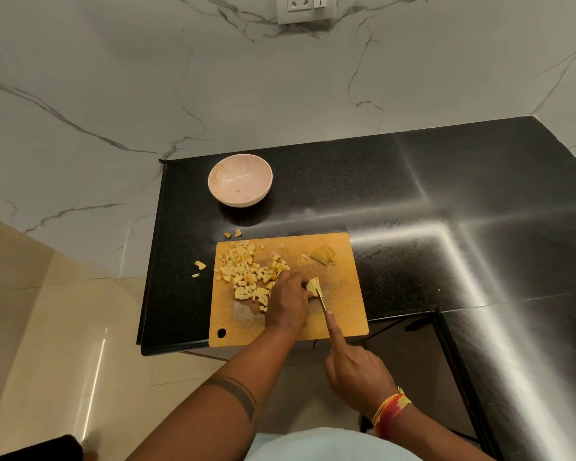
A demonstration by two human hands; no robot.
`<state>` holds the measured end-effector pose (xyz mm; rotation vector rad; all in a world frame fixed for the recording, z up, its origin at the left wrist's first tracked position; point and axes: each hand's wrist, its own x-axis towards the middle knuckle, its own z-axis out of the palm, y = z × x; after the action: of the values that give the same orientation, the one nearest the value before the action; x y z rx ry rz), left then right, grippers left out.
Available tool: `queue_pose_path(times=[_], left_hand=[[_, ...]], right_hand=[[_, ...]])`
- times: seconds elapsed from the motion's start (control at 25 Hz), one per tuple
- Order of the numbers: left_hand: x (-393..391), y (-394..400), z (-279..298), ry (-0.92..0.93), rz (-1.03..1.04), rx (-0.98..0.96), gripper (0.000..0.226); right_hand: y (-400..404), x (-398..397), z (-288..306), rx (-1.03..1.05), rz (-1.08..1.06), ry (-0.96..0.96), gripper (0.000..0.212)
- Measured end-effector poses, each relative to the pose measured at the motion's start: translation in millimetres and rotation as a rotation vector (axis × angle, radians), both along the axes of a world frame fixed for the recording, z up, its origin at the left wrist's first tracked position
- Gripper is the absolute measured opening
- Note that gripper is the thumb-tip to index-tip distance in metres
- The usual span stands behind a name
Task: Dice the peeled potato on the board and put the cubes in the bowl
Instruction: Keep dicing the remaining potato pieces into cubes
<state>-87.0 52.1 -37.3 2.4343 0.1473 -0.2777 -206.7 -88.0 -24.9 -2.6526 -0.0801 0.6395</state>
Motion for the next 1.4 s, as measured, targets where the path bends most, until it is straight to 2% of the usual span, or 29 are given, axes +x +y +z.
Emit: queue_pose_path(times=[0.4,0.72,1.04,1.2,1.28,1.4], left_hand=[[-2,0,3,-0.017,0.02,0.031,0.019],[-1,-4,0,0.001,0.038,0.065,0.014],[-3,-13,8,-0.006,0.079,0.06,0.031],[-3,-22,5,-0.012,-0.087,0.211,0.047],[1,-25,4,-0.024,-0.157,0.239,0.04],[11,-21,3,-0.06,-0.295,0.165,0.031]], right_hand=[[24,43,10,-0.044,-0.001,0.016,0.074],[10,16,2,-0.029,0.035,0.033,0.081],[-18,18,18,0.075,-0.037,-0.074,0.076],[-24,30,21,0.09,-0.15,-0.086,0.074],[-25,31,17,0.077,-0.151,-0.067,0.073],[-23,31,12,0.065,-0.145,-0.026,0.072]])
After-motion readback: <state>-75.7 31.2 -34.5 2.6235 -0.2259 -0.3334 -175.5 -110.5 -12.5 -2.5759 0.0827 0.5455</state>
